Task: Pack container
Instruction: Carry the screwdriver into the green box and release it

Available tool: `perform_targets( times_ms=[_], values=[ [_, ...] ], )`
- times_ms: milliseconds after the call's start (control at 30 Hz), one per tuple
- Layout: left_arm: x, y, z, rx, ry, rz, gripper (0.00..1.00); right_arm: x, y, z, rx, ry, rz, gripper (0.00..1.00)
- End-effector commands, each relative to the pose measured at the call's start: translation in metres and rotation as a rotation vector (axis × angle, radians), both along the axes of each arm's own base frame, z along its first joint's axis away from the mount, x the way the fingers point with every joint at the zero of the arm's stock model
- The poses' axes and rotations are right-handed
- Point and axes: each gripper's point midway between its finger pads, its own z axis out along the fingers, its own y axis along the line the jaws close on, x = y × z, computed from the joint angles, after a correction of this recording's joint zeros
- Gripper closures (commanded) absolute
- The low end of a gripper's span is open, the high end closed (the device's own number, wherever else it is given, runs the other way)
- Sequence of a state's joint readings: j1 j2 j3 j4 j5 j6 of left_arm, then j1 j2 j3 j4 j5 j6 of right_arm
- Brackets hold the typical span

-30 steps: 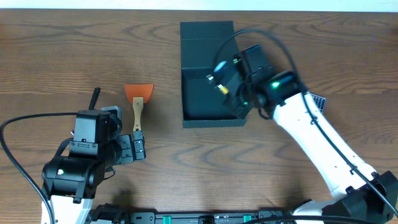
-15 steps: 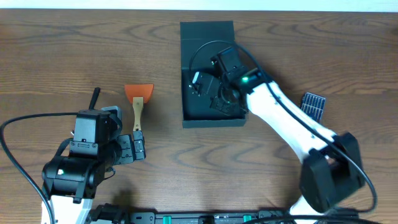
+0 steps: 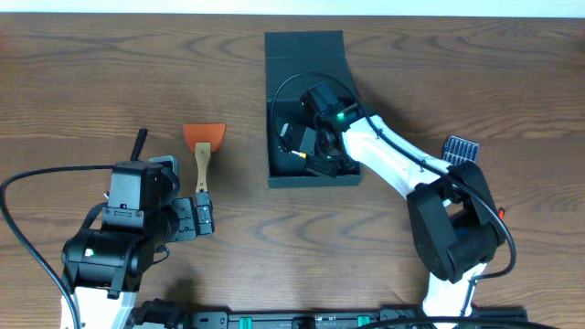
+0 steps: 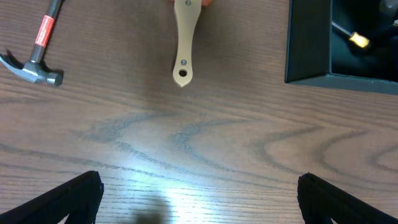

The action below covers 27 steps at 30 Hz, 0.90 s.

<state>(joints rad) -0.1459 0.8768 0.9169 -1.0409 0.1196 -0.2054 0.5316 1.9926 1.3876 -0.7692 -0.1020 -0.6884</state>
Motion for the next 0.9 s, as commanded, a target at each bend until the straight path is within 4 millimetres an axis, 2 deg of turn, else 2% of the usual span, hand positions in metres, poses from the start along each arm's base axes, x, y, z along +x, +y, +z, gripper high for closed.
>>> perform_targets(
  times_ms=[0,33,167,267,333,400,467,500,600,667,700,767,867],
  values=[
    [0.003,0.003,0.009,0.016,-0.027,-0.001,0.01,0.001,0.006,0.004,0.017,-0.006,0.024,0.63],
    [0.003,0.003,0.009,0.016,-0.027,-0.001,0.01,0.001,0.006,0.004,0.017,-0.006,0.024,0.57],
    [0.003,0.003,0.009,0.016,-0.027,-0.001,0.01,0.001,0.006,0.003,0.018,-0.002,0.009,0.48],
    [0.003,0.003,0.009,0.016,-0.027,-0.001,0.01,0.002,0.006,0.006,0.023,-0.004,-0.007,0.47],
    [0.003,0.003,0.009,0.016,-0.027,-0.001,0.01,0.006,0.009,0.015,0.04,-0.013,-0.056,0.46],
    [0.003,0.003,0.009,0.016,-0.027,-0.001,0.02,0.013,0.011,0.033,0.065,-0.036,-0.115,0.45],
    [0.003,0.003,0.009,0.016,-0.027,-0.001,0.02,0.023,0.011,0.059,0.097,-0.068,-0.196,0.36],
    [0.003,0.003,0.009,0.016,-0.027,-0.001,0.01,0.027,0.011,0.072,0.11,-0.079,-0.228,0.34],
    [0.003,0.003,0.009,0.016,-0.027,-0.001,0.02,0.037,0.003,0.123,0.147,-0.127,-0.31,0.38],
    [0.003,0.003,0.009,0.016,-0.028,-0.001,0.01,0.048,-0.013,0.161,0.157,-0.186,-0.418,0.41],
    [0.003,0.003,0.009,0.016,-0.028,-0.001,0.01,0.055,-0.027,0.181,0.154,-0.228,-0.515,0.4],
    [0.003,0.003,0.009,0.016,-0.028,-0.001,0.01,0.066,-0.069,0.217,0.134,-0.319,-0.774,0.39],
    [0.003,0.003,0.009,0.016,-0.028,-0.001,0.01,0.057,-0.142,0.259,0.15,-0.372,-1.188,0.21]
  ],
)
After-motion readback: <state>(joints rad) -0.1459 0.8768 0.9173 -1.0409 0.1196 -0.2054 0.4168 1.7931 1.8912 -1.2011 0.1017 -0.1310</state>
